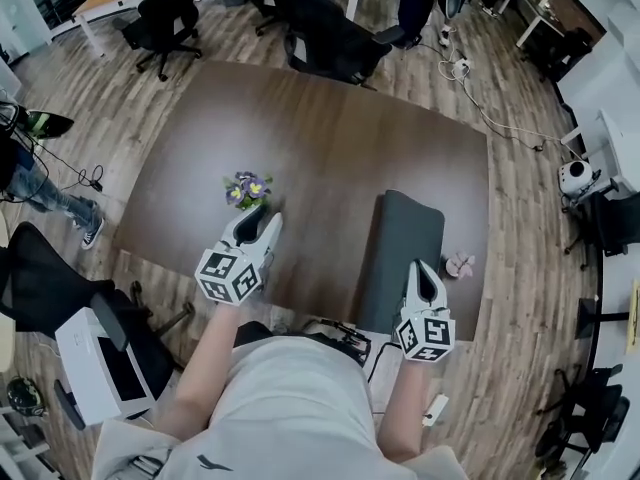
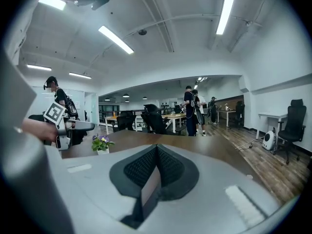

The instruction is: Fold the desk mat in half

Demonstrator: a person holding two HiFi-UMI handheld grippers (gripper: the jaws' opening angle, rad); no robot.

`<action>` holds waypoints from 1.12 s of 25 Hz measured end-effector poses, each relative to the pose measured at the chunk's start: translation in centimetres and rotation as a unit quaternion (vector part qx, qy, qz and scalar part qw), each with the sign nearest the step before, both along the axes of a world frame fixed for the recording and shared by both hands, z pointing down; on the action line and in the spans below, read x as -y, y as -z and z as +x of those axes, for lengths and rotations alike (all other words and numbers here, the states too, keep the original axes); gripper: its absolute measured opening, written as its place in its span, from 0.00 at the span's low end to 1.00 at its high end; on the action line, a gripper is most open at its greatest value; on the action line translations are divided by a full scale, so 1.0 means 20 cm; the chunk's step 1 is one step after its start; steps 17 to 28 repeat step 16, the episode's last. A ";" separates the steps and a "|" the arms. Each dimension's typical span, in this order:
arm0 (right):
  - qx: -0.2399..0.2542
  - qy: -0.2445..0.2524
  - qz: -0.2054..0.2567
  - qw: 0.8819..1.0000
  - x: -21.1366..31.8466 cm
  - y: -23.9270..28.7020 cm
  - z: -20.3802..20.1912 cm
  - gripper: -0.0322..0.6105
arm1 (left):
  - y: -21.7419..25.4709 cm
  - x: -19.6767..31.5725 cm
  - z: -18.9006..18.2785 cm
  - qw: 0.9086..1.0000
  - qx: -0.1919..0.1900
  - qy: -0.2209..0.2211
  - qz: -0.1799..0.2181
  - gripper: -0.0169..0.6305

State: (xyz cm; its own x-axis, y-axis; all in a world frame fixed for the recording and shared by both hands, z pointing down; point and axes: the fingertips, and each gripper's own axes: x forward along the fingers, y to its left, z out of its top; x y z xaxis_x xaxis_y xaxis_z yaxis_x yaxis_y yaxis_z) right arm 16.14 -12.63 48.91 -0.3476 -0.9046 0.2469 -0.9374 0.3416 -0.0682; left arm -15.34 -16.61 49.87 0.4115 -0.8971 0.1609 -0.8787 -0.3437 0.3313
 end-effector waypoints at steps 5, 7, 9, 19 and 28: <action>0.000 -0.006 0.003 1.000 -0.02 0.01 0.00 0.05 | 0.01 0.00 -0.03 1.000 -0.001 0.001 0.003 0.26; -0.002 -0.007 0.005 1.000 -0.03 0.02 0.00 0.05 | 0.01 0.00 -0.03 1.000 0.001 0.000 0.004 0.26; -0.003 -0.010 0.007 1.000 -0.04 0.02 0.01 0.05 | 0.00 0.00 -0.02 1.000 0.002 -0.004 0.004 0.26; -0.004 -0.011 0.006 1.000 -0.07 0.03 0.01 0.05 | -0.03 -0.03 -0.02 1.000 0.001 -0.009 -0.005 0.26; -0.004 -0.011 0.006 1.000 -0.07 0.03 0.01 0.05 | -0.03 -0.03 -0.02 1.000 0.001 -0.009 -0.005 0.26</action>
